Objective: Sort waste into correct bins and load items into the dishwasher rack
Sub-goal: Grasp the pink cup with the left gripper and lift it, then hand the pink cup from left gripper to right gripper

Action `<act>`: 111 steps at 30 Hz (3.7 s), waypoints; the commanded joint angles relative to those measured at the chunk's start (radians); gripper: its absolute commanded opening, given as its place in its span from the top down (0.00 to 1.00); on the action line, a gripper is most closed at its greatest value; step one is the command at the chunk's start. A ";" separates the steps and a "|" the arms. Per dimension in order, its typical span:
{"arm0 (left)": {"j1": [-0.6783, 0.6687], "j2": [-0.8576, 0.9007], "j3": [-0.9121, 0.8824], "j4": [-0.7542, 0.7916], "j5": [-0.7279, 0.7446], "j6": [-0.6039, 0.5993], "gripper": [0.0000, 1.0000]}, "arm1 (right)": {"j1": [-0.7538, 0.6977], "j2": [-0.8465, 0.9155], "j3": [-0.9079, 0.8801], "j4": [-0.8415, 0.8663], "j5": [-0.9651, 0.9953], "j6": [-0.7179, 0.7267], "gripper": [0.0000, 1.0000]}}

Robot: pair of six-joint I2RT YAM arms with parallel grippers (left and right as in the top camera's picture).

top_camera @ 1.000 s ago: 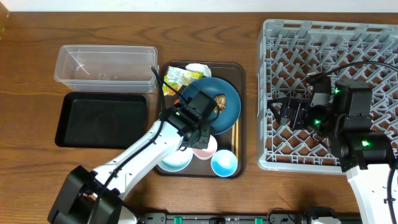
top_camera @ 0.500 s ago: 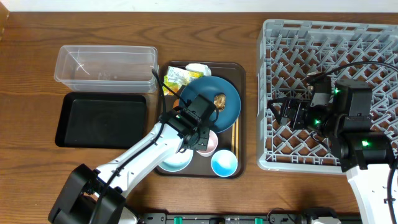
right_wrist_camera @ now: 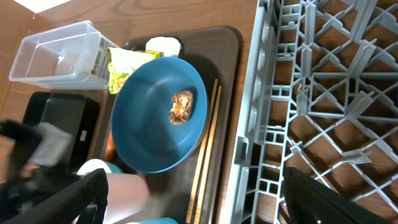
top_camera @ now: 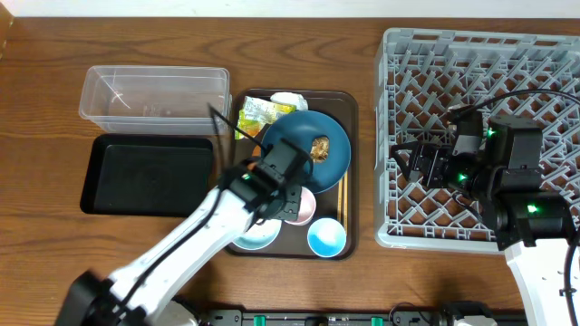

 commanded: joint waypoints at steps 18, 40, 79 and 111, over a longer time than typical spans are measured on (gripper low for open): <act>0.001 -0.200 0.040 -0.024 -0.004 -0.072 0.94 | -0.016 -0.011 0.019 0.002 -0.035 0.013 0.18; 0.236 -0.267 0.082 0.131 0.484 -0.071 0.94 | -0.011 -0.011 0.019 0.046 -0.344 -0.082 0.15; 0.516 -0.200 0.082 0.683 1.337 -0.262 0.94 | 0.163 -0.019 0.019 0.512 -0.651 0.035 0.15; 0.448 -0.140 0.079 0.698 1.458 -0.228 0.94 | 0.306 0.022 0.019 0.720 -0.707 0.058 0.21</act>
